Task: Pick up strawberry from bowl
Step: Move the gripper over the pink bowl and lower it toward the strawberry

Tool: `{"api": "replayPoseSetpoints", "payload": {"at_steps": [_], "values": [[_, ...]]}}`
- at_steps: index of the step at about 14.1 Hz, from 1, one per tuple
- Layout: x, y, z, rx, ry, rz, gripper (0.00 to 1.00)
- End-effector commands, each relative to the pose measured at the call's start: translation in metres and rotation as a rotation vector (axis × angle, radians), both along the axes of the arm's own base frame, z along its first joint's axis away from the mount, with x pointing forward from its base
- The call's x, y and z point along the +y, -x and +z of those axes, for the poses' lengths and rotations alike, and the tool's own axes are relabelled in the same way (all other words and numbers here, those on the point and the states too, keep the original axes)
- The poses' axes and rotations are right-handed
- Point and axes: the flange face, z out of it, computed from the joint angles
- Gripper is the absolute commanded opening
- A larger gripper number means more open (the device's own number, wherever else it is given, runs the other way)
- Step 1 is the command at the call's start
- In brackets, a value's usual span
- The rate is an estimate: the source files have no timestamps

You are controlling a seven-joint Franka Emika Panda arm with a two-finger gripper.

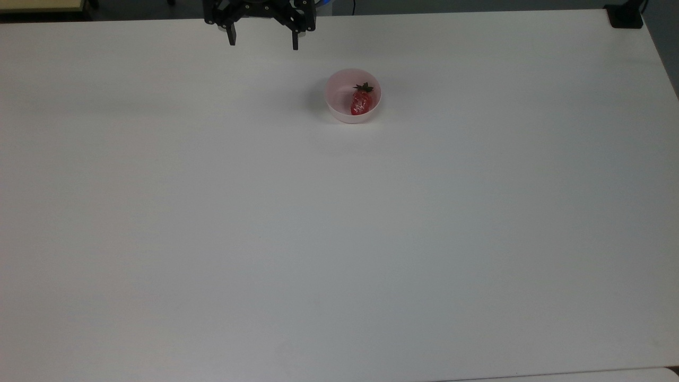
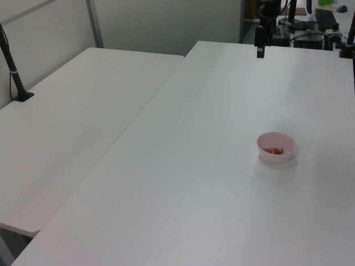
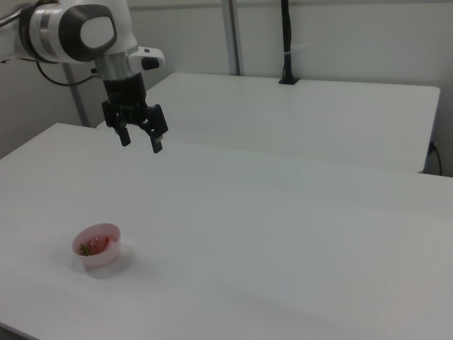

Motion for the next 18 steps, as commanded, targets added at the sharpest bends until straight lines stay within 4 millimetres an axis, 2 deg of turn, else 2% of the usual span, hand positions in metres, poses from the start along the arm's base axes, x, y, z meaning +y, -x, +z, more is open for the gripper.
{"api": "replayPoseSetpoints", "payload": {"at_steps": [1,3,8,10,11,13,15,16,18], "values": [[-0.009,0.007,0.009,0.018,-0.018,0.009,1.00],[-0.003,0.007,0.006,0.028,-0.027,0.008,1.00],[-0.006,0.004,0.004,0.019,-0.036,0.011,1.00],[0.002,-0.001,-0.012,0.052,-0.036,0.047,1.00],[0.021,0.000,-0.021,0.076,-0.038,0.103,1.00],[0.040,0.007,-0.043,0.117,-0.037,0.131,1.00],[0.074,0.016,-0.067,0.167,-0.031,0.185,1.00],[0.089,0.026,-0.093,0.213,-0.022,0.214,0.99],[0.127,0.046,-0.142,0.234,-0.011,0.288,0.87]]}}
